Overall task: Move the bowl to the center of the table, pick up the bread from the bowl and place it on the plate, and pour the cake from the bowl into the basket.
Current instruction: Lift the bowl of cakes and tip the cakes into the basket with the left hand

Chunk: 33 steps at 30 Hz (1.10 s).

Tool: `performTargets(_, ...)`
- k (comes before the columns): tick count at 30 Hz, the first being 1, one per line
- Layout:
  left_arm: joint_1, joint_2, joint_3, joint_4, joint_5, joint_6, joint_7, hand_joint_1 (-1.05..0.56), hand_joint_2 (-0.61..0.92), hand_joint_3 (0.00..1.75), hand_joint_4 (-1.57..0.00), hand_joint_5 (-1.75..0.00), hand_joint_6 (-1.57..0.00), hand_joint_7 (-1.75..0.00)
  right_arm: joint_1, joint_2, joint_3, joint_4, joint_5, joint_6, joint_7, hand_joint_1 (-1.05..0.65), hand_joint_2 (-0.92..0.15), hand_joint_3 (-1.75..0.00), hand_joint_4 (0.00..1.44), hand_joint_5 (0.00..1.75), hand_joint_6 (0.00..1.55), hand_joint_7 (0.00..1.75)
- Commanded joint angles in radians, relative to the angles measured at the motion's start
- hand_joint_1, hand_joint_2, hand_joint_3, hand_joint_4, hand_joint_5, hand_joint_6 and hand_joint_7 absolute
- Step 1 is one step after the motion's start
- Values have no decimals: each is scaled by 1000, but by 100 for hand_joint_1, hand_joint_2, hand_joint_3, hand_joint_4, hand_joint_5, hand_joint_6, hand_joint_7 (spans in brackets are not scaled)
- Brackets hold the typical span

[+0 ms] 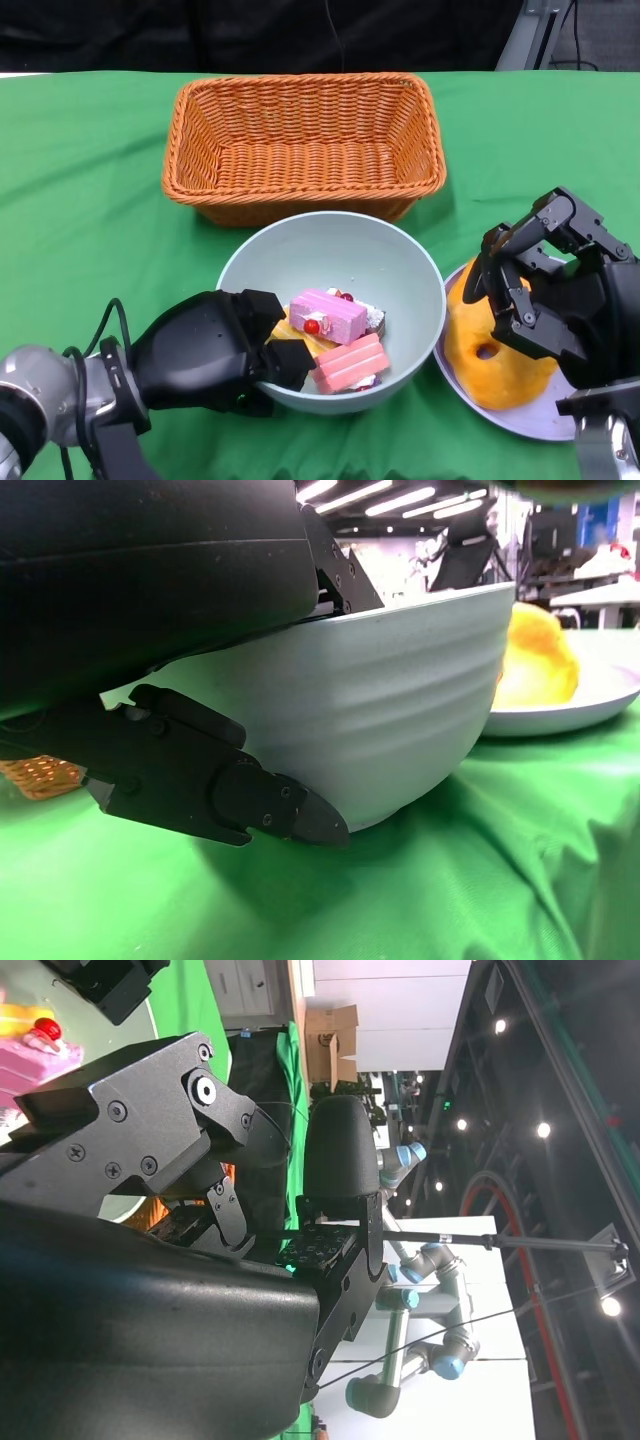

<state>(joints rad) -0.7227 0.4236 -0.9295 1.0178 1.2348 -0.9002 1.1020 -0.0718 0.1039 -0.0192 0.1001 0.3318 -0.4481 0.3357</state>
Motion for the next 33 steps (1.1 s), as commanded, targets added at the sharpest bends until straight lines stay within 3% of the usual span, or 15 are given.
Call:
performTargets(1, -21, 18, -2, 13, -2, -23, 80, -20, 92, 10, -69, -175, -49, -174, -5, 1, -10, 5, -2, -11, -9, -4, -64, -100, 77, 169, 68, 139)
performTargets(16, -21, 79, -14, -3, 31, -42, 263, -12, 90, 16, -71, -175, -52, -175, -22, 1, -16, 35, 7, -12, -6, -5, -65, -100, 75, 171, 66, 138)
performTargets(25, -34, 129, 57, -16, -29, -85, 270, -7, 91, 20, -73, -175, -50, -175, -10, -2, 2, 42, -18, -6, 4, -1, -63, -107, 72, 173, 65, 139)
performTargets(27, -42, 131, 81, -8, -49, -99, 255, -5, 90, 31, -72, -175, -50, -174, -4, -4, 12, 42, -21, -6, 14, 0, -63, -108, 71, 174, 64, 140)
performTargets(30, -58, 132, 113, -2, -76, -119, 232, -4, 75, 70, -71, -175, -59, -158, -5, -5, 17, 58, -10, -17, 47, -1, -62, -108, 75, 175, 63, 142)
performTargets(33, -70, 130, 147, 3, -109, -135, 201, -5, 71, 80, -71, -175, -67, -145, 2, -3, 23, 54, -23, -10, 49, -3, -62, -108, 79, 173, 64, 145)
